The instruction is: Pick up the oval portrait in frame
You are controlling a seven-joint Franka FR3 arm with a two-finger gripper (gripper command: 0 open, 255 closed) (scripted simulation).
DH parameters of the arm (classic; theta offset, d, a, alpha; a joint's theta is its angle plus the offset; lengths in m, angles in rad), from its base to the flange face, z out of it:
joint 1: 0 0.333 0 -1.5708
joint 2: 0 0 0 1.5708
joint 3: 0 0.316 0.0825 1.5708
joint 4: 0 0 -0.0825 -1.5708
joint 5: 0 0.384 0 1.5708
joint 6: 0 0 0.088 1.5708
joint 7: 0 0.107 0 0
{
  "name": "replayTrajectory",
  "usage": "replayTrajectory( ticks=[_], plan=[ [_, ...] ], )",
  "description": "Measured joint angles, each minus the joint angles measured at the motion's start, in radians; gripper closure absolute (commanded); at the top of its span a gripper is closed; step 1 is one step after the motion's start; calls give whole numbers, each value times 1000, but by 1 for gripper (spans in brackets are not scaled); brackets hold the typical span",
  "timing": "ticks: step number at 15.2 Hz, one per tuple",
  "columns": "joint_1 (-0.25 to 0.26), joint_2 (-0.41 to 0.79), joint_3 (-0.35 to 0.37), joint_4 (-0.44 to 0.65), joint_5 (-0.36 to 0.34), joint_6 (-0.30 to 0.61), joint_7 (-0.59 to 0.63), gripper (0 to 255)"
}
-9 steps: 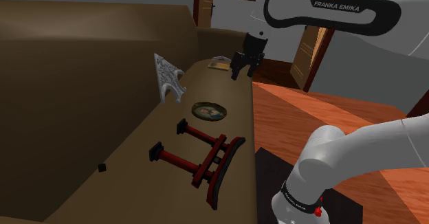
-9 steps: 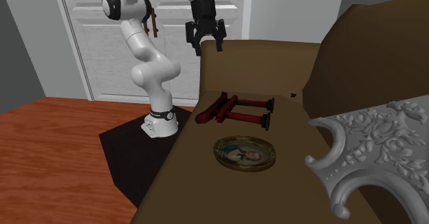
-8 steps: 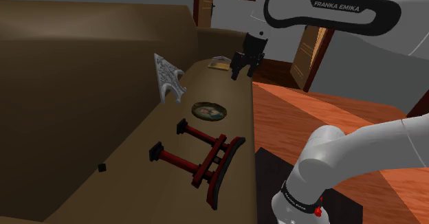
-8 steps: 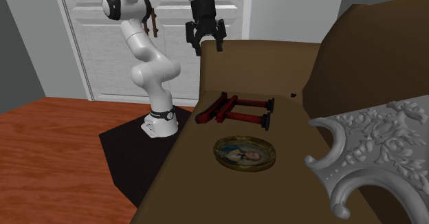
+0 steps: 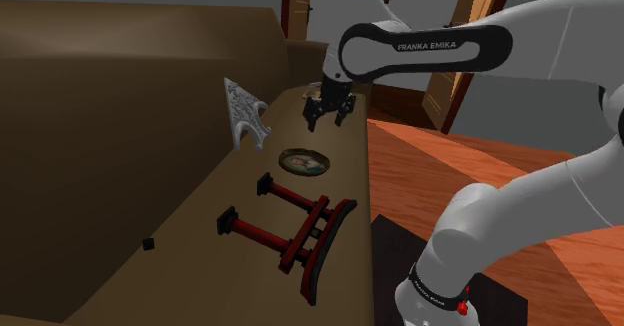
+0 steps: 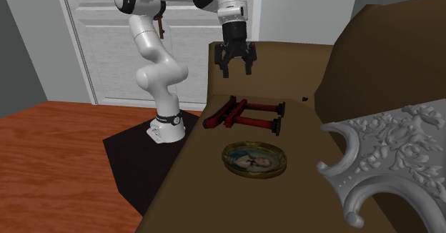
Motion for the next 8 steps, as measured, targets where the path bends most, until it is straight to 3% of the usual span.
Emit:
replayTrajectory(
  ticks=[8],
  plan=[
    [-93,287,149,63,-157,225,321,0]
  ],
)
